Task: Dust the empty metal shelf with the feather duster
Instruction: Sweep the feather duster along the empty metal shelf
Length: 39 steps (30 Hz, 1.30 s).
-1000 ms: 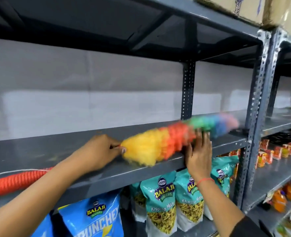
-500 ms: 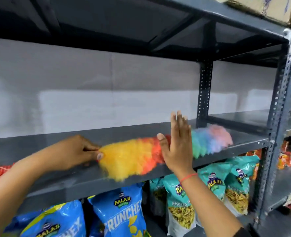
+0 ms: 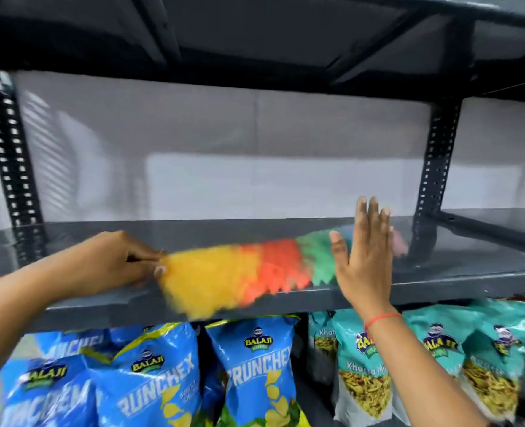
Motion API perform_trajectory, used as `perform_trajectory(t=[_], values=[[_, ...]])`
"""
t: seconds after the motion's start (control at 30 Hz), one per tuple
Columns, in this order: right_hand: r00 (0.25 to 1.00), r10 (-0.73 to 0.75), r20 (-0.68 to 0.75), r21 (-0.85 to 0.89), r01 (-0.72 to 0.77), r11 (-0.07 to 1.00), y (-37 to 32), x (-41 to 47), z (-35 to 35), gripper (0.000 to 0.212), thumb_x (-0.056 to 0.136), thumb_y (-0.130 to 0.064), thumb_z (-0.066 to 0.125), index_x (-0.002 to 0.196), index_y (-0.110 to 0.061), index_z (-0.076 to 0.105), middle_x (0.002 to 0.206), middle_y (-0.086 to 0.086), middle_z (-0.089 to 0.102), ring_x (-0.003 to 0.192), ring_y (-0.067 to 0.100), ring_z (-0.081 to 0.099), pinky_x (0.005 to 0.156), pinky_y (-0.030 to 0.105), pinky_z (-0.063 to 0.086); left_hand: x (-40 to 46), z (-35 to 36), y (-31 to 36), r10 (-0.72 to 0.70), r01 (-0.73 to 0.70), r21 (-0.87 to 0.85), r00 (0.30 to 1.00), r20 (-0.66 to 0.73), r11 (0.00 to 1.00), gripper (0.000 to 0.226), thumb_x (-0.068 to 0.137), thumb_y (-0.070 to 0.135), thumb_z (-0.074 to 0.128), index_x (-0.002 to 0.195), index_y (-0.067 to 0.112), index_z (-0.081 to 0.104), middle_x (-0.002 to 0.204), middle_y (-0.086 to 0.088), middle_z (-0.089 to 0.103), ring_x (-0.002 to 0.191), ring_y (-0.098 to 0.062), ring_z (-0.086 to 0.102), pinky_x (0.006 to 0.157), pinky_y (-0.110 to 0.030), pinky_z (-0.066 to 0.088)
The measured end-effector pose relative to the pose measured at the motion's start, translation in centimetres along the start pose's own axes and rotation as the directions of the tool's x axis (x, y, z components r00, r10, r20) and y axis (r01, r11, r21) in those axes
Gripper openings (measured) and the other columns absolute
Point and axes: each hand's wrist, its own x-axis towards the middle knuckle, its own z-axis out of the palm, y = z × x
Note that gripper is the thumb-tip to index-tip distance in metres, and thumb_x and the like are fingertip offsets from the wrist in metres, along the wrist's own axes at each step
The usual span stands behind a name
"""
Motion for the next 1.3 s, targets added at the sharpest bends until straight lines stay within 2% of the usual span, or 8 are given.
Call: perform_trajectory(t=[0.1,0.23,0.37,0.47,0.57,0.7,1.0,1.3], values=[[0.999,0.034,-0.001,-0.001,-0.034,0.999,-0.3,0.1,0.0,0.076,0.092,-0.061,0.015,0.144,-0.006,0.018,0.150,0.022,0.018,0.136,0.040,0.013,0.108,0.053,0.011,-0.6,-0.6,-1.2,-0.168,0.181,0.143,0.981,-0.094,0.973,0.037,0.086,0.044,0.058,0.099,0.015,0.077,0.082,-0.006,0.078,0.058,0.003,0.063,0.052,-0.013,0.041],[1.000,-0.004,0.001,0.078,0.004,0.997,-3.5,0.1,0.6,0.072,0.093,-0.053,0.026,0.143,-0.002,0.019,0.148,0.025,0.021,0.135,0.042,0.015,0.108,0.055,0.014,-1.4,-1.1,-1.8,-0.146,0.182,0.091,0.940,-0.307,0.979,0.034,0.088,0.024,0.062,0.060,0.040,0.069,0.057,-0.004,0.069,0.060,-0.017,0.064,0.060,-0.031,0.044],[0.988,-0.148,0.049,0.164,0.138,0.977,-8.4,-0.4,2.3,0.069,0.095,-0.055,0.018,0.143,-0.006,0.020,0.148,0.021,0.023,0.137,0.036,0.015,0.109,0.045,0.010,-3.0,-1.4,-2.1,-0.122,0.114,-0.054,0.974,-0.189,0.992,0.016,0.080,0.040,0.067,0.069,0.049,0.074,0.040,0.023,0.060,0.043,0.010,0.053,0.053,-0.006,0.041],[0.961,-0.237,0.142,0.137,0.218,0.966,-9.7,-0.9,3.5,0.069,0.094,-0.058,0.013,0.144,-0.011,0.021,0.150,0.018,0.022,0.138,0.031,0.011,0.110,0.048,0.012,-4.3,-1.4,-1.8,-0.229,0.231,0.071,0.973,-0.027,0.970,0.049,0.062,0.076,0.045,0.068,0.037,0.074,0.048,0.014,0.064,0.044,0.005,0.050,0.053,-0.012,0.042],[0.965,-0.168,0.203,0.098,0.150,0.984,-9.5,-0.7,3.8,0.072,0.092,-0.059,0.016,0.143,-0.010,0.027,0.147,0.022,0.028,0.136,0.039,0.019,0.106,0.055,0.019,-5.1,-1.4,-2.2,-0.330,0.342,0.248,0.940,-0.090,0.906,0.030,0.088,0.043,0.057,0.063,0.028,0.064,0.070,0.002,0.068,0.071,-0.014,0.062,0.061,-0.025,0.043],[0.962,-0.082,0.260,0.058,0.069,0.996,-9.8,-0.6,3.6,0.074,0.088,-0.056,0.018,0.143,-0.007,0.026,0.147,0.024,0.027,0.136,0.042,0.017,0.106,0.057,0.017,-6.1,-1.4,-0.9,-0.406,0.519,0.263,0.830,-0.382,0.813,0.026,0.092,0.038,0.052,0.110,0.028,0.068,0.115,-0.015,0.068,0.104,-0.037,0.063,0.081,-0.038,0.050],[0.875,-0.282,0.393,0.174,0.230,0.957,-15.5,-1.5,5.1,0.081,0.081,-0.062,0.003,0.147,-0.015,0.011,0.154,0.015,0.010,0.140,0.031,0.000,0.110,0.049,0.001,-8.5,0.8,0.2,-0.520,0.554,0.149,0.826,-0.217,0.819,0.029,0.091,0.040,0.052,0.091,0.017,0.070,0.085,-0.010,0.068,0.079,-0.031,0.065,0.073,-0.035,0.053],[0.854,-0.229,0.468,0.130,0.190,0.973,-17.5,-1.6,5.5,0.062,0.098,-0.045,0.027,0.147,-0.013,0.009,0.154,0.017,0.009,0.140,0.031,-0.003,0.110,0.049,0.002,-11.6,-1.1,0.8,-0.513,0.697,0.236,0.677,-0.527,0.677,0.032,0.095,0.040,0.044,0.105,0.018,0.065,0.103,-0.017,0.068,0.091,-0.039,0.066,0.071,-0.037,0.048]])
